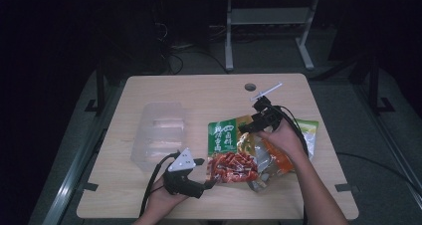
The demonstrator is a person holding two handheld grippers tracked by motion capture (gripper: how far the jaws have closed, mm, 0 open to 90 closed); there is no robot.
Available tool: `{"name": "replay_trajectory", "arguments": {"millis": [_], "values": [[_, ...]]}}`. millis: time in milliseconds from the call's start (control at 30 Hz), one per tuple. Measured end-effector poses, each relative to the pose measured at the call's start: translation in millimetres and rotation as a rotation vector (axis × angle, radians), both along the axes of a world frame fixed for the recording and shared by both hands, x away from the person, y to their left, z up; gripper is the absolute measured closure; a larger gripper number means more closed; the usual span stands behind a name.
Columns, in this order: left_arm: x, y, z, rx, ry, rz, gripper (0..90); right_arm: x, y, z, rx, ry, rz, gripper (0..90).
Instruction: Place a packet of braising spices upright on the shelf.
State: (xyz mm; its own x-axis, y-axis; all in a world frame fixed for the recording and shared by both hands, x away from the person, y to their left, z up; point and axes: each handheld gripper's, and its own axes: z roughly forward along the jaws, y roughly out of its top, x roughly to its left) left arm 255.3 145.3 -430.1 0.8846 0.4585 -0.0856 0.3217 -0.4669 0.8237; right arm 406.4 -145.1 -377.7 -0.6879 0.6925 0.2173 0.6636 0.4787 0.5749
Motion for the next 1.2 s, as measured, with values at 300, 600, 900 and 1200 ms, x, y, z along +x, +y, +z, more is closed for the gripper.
{"name": "replay_trajectory", "arguments": {"millis": [300,600,900,1200], "values": [[0.3,-1.2,-0.3,0.005,0.003,-0.003,20.0,17.1,-5.1,-20.4,-0.039,0.103,-0.065,28.1],[2.1,0.2,0.8,-0.004,0.003,0.002,20.0,25.1,2.5,-35.9,-0.071,0.21,-0.073,41.1],[4.4,0.1,0.2,-0.002,0.005,0.002,20.1,21.0,6.8,-35.5,-0.04,0.19,-0.006,84.3],[6.8,-2.3,0.8,-0.01,0.022,0.006,20.0,3.1,5.8,-13.5,0.051,0.09,0.056,89.9]]}}
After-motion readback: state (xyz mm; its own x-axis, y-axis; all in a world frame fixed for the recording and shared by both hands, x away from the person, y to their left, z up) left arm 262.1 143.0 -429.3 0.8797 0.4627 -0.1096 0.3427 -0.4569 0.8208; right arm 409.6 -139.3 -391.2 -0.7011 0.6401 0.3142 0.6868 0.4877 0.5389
